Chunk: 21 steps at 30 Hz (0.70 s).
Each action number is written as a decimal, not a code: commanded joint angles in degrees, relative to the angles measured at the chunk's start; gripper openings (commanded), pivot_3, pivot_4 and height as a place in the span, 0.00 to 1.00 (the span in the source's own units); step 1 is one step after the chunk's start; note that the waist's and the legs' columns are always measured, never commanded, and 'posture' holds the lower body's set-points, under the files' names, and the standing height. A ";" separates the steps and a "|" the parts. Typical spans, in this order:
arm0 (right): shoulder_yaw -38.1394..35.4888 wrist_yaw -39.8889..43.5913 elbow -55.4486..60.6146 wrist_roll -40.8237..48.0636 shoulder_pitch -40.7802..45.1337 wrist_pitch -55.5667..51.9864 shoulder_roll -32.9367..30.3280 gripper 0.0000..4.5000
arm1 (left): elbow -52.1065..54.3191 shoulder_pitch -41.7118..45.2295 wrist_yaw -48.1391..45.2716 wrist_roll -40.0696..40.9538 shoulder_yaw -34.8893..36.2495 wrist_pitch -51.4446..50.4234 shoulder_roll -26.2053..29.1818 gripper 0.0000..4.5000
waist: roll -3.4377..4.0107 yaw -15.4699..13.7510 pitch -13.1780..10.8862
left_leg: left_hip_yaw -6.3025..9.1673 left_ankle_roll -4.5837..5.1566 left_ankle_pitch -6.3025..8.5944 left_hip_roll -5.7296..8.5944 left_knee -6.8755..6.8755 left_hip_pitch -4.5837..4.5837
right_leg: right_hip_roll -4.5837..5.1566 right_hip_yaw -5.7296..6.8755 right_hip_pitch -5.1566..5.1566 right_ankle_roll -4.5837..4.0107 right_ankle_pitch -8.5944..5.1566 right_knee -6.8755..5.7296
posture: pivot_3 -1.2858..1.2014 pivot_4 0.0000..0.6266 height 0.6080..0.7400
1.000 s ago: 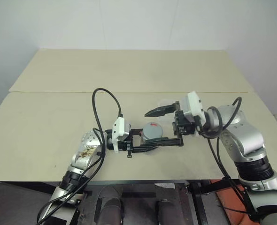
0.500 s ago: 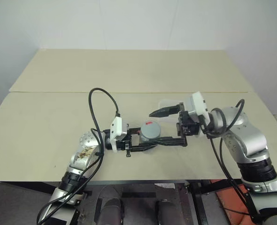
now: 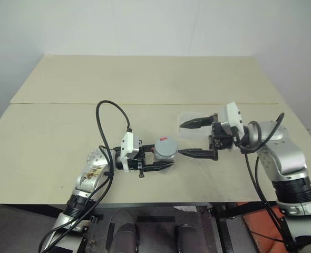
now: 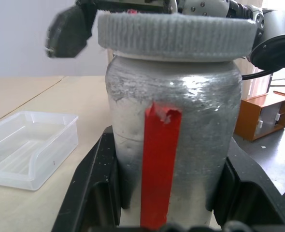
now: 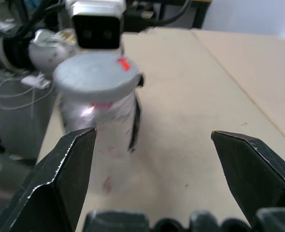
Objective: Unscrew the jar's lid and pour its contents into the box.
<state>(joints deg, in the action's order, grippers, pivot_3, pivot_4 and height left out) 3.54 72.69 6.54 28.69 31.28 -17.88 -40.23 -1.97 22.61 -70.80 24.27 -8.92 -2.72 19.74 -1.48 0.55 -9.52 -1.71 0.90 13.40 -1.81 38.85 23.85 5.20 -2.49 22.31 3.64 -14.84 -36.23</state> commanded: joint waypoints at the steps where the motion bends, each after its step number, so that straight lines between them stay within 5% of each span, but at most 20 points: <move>1: -2.24 1.82 5.49 3.19 -0.27 -1.17 -1.86 0.99 | 1.25 0.64 0.50 0.13 0.25 1.42 -0.37 0.43 | 0.00 -0.03 0.00 | 0.00 0.00 0.00 0.00 0.00 0.00 | 0.00 0.00 0.00 0.00 0.00 0.00 | 0.52 0.24 1.00; 21: 3.71 -9.89 11.49 2.67 4.08 -8.20 7.09 0.99 | 0.68 1.30 1.65 -1.47 -0.77 2.57 -1.89 0.43 | 0.00 0.01 0.00 | 0.03 0.00 0.00 0.00 0.00 0.00 | -0.01 0.00 0.00 0.00 0.00 -0.02 | 0.52 0.24 1.00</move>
<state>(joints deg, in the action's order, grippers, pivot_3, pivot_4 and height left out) 8.12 63.42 17.01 31.57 33.71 -25.88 -33.08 -2.08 23.02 -69.24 22.44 -9.69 -1.28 18.15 -1.48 0.56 -9.52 -1.68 0.90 13.40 -1.81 38.85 23.85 5.19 -2.49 22.32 3.64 -14.84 -36.24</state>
